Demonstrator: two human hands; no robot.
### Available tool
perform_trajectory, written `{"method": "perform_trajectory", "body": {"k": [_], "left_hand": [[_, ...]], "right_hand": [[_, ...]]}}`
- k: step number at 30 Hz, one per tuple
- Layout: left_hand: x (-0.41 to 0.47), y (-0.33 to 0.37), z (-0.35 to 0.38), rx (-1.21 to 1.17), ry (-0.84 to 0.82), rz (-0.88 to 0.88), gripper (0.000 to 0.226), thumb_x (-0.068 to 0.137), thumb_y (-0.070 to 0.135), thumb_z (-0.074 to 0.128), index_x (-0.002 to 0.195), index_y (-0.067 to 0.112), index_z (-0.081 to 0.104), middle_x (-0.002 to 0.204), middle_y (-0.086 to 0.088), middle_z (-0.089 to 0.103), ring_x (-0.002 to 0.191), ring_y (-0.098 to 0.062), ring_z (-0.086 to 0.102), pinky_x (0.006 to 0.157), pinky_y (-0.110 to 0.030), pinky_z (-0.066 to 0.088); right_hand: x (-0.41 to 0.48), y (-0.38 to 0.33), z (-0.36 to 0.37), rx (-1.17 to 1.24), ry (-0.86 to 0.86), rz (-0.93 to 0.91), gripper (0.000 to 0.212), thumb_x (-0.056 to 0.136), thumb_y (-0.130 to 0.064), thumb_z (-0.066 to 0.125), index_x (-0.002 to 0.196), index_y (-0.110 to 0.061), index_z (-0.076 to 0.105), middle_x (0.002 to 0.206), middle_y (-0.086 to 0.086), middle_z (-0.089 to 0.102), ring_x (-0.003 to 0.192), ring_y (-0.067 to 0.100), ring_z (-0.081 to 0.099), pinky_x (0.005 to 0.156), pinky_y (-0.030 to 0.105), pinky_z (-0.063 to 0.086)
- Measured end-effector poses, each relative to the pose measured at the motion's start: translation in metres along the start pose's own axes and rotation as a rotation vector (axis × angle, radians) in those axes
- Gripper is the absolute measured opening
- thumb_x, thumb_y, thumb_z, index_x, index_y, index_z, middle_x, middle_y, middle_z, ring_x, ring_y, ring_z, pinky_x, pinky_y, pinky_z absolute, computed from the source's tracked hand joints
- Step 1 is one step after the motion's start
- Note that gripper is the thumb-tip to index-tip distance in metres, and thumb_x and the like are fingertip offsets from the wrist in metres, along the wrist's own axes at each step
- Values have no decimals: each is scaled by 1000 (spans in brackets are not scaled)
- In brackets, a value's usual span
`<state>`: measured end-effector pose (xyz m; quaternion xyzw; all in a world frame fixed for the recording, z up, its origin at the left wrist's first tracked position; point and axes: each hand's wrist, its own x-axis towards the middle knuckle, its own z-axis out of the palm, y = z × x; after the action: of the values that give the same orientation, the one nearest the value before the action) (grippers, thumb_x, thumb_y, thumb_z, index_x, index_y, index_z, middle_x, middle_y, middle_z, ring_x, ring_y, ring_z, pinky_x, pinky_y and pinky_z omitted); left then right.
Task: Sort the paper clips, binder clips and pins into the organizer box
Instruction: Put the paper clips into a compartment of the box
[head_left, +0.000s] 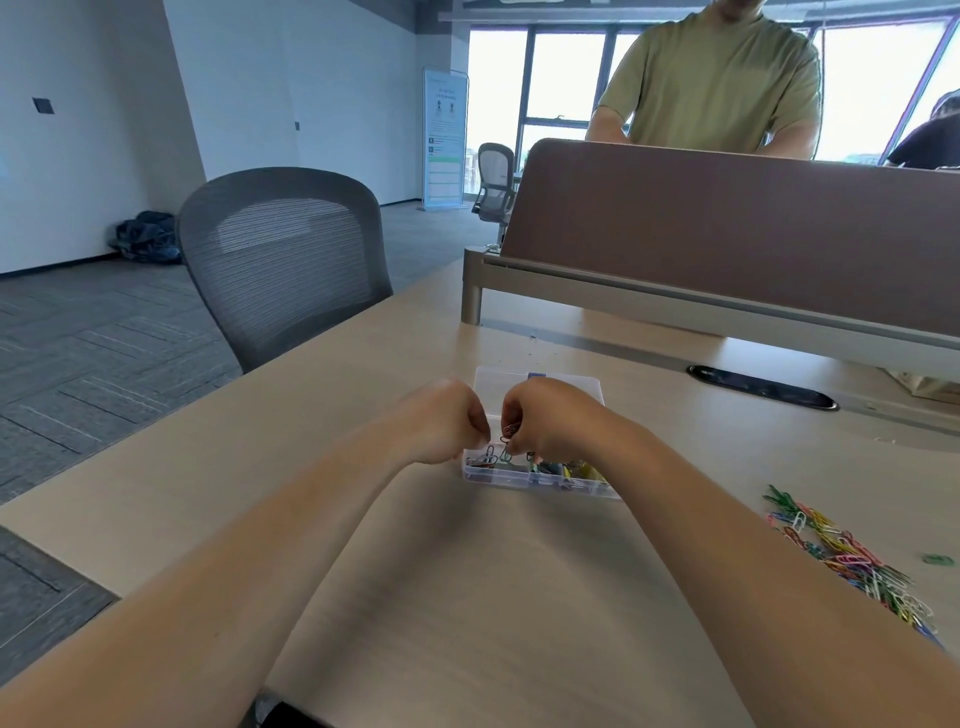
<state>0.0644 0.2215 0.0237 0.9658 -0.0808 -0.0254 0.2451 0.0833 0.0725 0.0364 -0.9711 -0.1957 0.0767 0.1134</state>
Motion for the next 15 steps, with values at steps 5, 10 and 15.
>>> {"method": "perform_trajectory", "body": {"k": [5,10,15], "left_hand": [[2,3,6,20,-31,-9,23,85,12,60,100,15,78,89,-2,73,73,-18,62,59,-22,44],[4,2,8,44,-15,7,24,88,17,58,101,16,77,98,-8,74,80,-23,64,66,-26,45],[3,0,2,39,23,13,23,90,17,59,106,13,75,102,-3,72,70,-12,57,57,-19,40]], "right_hand": [[0,0,0,46,33,-16,21,84,-15,75,105,-12,72,97,5,72,79,19,70,77,30,56],[0,0,0,49,18,-27,17,83,-15,76,100,-12,72,91,5,73,73,17,72,76,31,58],[2,0,0,78,31,-27,21,84,-17,75,104,-13,70,91,1,70,70,13,69,76,29,58]]}}
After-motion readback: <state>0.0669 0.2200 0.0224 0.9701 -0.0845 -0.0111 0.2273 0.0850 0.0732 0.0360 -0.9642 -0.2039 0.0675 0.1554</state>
